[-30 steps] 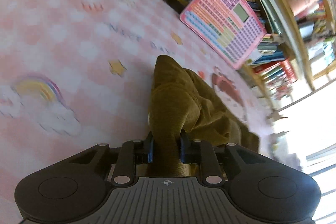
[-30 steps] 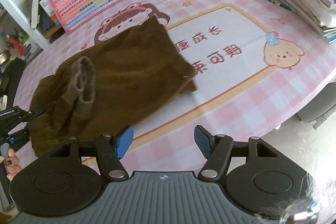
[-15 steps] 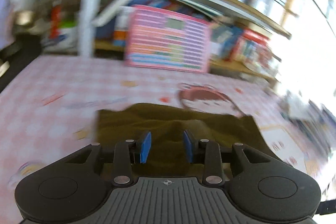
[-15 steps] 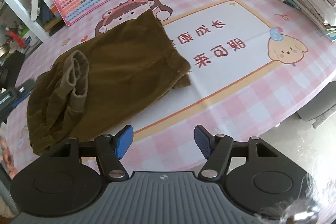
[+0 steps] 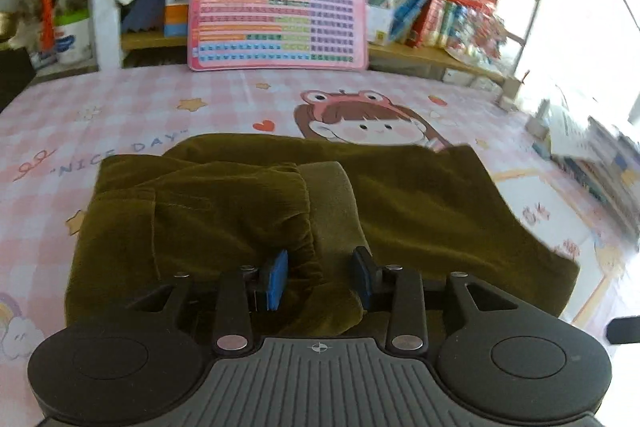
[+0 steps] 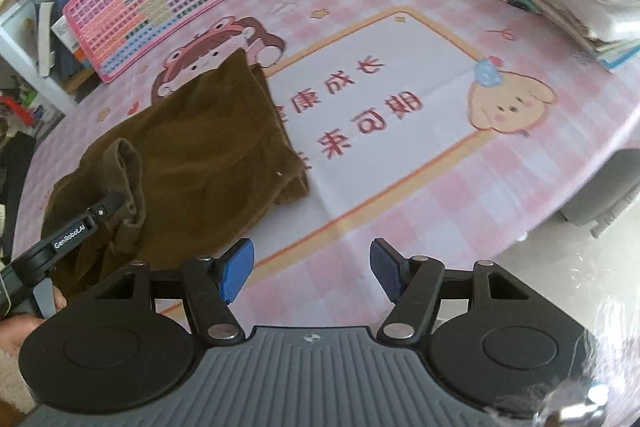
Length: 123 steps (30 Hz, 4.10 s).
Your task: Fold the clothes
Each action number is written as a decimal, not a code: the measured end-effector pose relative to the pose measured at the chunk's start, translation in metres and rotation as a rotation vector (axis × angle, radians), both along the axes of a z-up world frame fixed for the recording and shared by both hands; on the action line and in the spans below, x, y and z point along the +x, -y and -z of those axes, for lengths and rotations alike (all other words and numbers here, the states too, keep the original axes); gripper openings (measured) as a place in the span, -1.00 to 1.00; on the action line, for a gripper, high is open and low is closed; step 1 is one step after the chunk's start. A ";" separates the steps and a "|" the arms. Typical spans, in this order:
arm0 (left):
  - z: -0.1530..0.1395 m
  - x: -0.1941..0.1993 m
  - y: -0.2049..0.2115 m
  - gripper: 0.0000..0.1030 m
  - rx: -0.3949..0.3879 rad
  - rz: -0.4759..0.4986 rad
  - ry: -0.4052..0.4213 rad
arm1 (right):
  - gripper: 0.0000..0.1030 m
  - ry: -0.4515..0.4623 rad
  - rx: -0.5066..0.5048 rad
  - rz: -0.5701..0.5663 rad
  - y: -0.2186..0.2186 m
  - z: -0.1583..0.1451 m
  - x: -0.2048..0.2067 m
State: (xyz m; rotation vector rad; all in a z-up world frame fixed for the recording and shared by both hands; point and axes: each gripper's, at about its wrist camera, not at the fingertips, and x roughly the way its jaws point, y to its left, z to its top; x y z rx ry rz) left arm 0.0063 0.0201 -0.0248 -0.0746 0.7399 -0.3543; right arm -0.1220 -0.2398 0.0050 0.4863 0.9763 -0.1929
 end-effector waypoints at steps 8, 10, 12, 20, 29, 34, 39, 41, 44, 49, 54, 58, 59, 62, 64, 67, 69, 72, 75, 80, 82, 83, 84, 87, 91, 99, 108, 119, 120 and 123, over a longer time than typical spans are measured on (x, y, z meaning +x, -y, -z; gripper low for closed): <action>-0.032 -0.029 0.002 0.26 -0.016 -0.163 0.046 | 0.21 -0.005 0.068 -0.120 0.028 0.010 0.036; -0.032 -0.037 0.013 0.29 -0.009 -0.199 0.031 | 0.21 -0.002 0.082 -0.162 0.041 0.011 0.047; -0.032 -0.045 0.028 0.35 0.008 -0.229 0.020 | 0.21 -0.002 0.107 -0.200 0.056 0.012 0.058; -0.031 -0.075 0.095 0.89 0.087 -0.341 -0.017 | 0.21 -0.063 0.272 -0.357 0.103 0.030 0.091; -0.032 -0.105 0.136 0.93 0.123 -0.412 -0.018 | 0.05 -0.139 0.473 -0.431 0.124 0.048 0.102; -0.037 -0.116 0.147 0.93 0.131 -0.426 0.009 | -0.08 -0.171 0.531 -0.460 0.126 0.053 0.110; -0.040 -0.121 0.155 0.99 0.152 -0.431 0.002 | -0.12 -0.188 0.589 -0.464 0.126 0.060 0.115; -0.041 -0.123 0.157 0.99 0.160 -0.430 0.001 | -0.12 -0.191 0.603 -0.462 0.127 0.061 0.116; -0.041 -0.123 0.160 0.99 0.168 -0.407 -0.013 | -0.14 -0.193 0.621 -0.460 0.125 0.063 0.118; -0.037 -0.120 0.177 0.98 0.217 -0.297 -0.046 | -0.23 -0.207 0.655 -0.459 0.117 0.068 0.125; -0.023 -0.110 0.199 0.98 0.324 -0.153 -0.066 | -0.63 -0.230 0.658 -0.433 0.109 0.073 0.129; -0.011 -0.103 0.217 0.98 0.455 -0.062 -0.032 | -0.72 -0.191 0.676 -0.441 0.110 0.064 0.129; -0.008 -0.101 0.220 0.97 0.478 -0.047 -0.024 | -0.74 -0.170 0.684 -0.449 0.111 0.059 0.130; 0.000 -0.094 0.223 0.91 0.523 -0.030 0.007 | -0.75 -0.121 0.695 -0.474 0.111 0.044 0.131; 0.002 -0.087 0.226 0.76 0.568 -0.035 0.038 | -0.76 -0.105 0.685 -0.493 0.108 0.037 0.133; 0.006 -0.074 0.237 0.37 0.657 -0.008 0.096 | -0.76 -0.091 0.662 -0.520 0.103 0.029 0.135; 0.013 -0.067 0.245 -0.20 0.719 0.028 0.111 | -0.76 -0.091 0.650 -0.527 0.102 0.027 0.136; 0.018 -0.062 0.253 -0.69 0.769 0.072 0.126 | -0.61 -0.083 0.637 -0.524 0.106 0.025 0.138; 0.011 -0.064 0.249 -0.82 0.735 0.067 0.132 | 0.22 -0.055 0.627 -0.495 0.118 0.024 0.143; -0.008 -0.067 0.237 -0.83 0.634 0.012 0.131 | 0.31 -0.082 0.682 -0.433 0.131 0.041 0.163; -0.012 -0.068 0.235 -0.84 0.606 0.004 0.124 | 0.31 -0.104 0.705 -0.408 0.129 0.050 0.173; -0.014 -0.068 0.234 -0.84 0.595 0.003 0.120 | 0.31 -0.115 0.717 -0.396 0.128 0.054 0.178; -0.015 -0.069 0.234 -0.84 0.586 0.003 0.116 | 0.31 -0.125 0.728 -0.384 0.126 0.058 0.183; -0.017 -0.071 0.233 -0.84 0.566 0.011 0.104 | 0.30 -0.144 0.745 -0.355 0.122 0.066 0.198; -0.018 -0.076 0.233 -0.84 0.554 0.047 0.093 | 0.30 -0.138 0.774 -0.339 0.116 0.067 0.214; -0.022 -0.087 0.236 -0.84 0.533 0.076 0.094 | -0.03 -0.165 0.769 -0.309 0.113 0.071 0.228; -0.035 -0.090 0.237 -0.84 0.437 0.073 0.103 | -0.81 -0.106 0.730 -0.313 0.130 0.059 0.220; -0.063 -0.099 0.198 -0.84 0.092 -0.062 0.138 | -0.81 -0.004 0.763 -0.358 0.121 0.011 0.218; -0.065 -0.100 0.190 -0.84 0.052 -0.083 0.136 | -0.81 0.006 0.764 -0.373 0.115 0.005 0.218; -0.068 -0.105 0.164 -0.83 -0.043 -0.139 0.131 | -0.81 0.033 0.750 -0.422 0.093 -0.010 0.218</action>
